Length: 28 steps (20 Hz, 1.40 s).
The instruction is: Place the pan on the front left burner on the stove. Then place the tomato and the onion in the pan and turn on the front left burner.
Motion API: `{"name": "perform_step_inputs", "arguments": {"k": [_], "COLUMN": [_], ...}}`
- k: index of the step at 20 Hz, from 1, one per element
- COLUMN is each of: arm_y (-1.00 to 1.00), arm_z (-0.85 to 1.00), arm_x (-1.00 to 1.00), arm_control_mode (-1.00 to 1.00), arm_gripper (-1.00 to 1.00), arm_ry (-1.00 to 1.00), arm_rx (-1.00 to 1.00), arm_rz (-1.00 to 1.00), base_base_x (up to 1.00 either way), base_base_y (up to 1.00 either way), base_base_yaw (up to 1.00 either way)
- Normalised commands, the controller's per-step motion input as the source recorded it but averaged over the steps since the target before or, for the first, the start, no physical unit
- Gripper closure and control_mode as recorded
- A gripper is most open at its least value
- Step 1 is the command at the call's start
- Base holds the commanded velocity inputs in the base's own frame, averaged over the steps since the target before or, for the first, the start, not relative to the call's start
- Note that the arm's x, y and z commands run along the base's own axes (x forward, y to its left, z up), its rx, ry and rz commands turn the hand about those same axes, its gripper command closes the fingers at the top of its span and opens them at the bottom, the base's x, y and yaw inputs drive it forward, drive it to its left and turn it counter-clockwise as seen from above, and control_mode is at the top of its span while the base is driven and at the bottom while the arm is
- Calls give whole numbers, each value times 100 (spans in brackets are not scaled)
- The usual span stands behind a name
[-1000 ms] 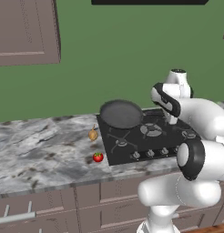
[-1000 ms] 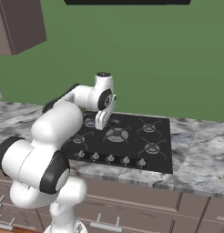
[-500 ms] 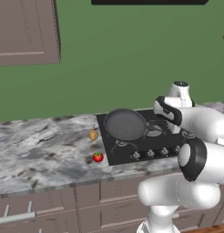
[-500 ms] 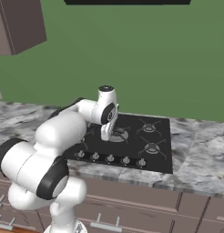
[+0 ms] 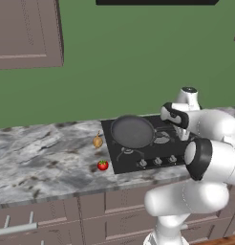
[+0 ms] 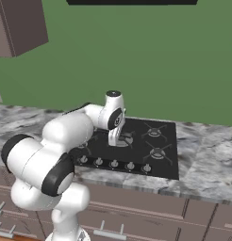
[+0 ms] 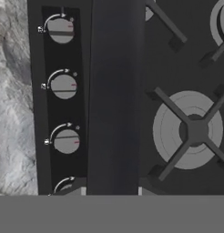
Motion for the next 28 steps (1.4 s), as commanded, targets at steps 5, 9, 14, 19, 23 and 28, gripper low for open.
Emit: {"name": "perform_step_inputs", "arguments": {"k": [5,9,14,19,23,28], "arm_y": [0,0,0,0,0,0], "arm_z": [-17,-25,-26,-24,-18,-12], "arm_x": [10,14,20,25,21,4], "arm_control_mode": [-100,-100,-100,-100,-100,-100], "arm_gripper": [100,100,100,100,100,100], "arm_ry": [4,9,10,8,4,0], "arm_rx": [0,0,0,0,0,0], "arm_rz": [0,0,0,0,0,0], "base_base_x": [0,0,0,0,0,0], "base_base_y": [0,0,0,0,0,0], "base_base_yaw": [0,0,0,0,0,0]}}
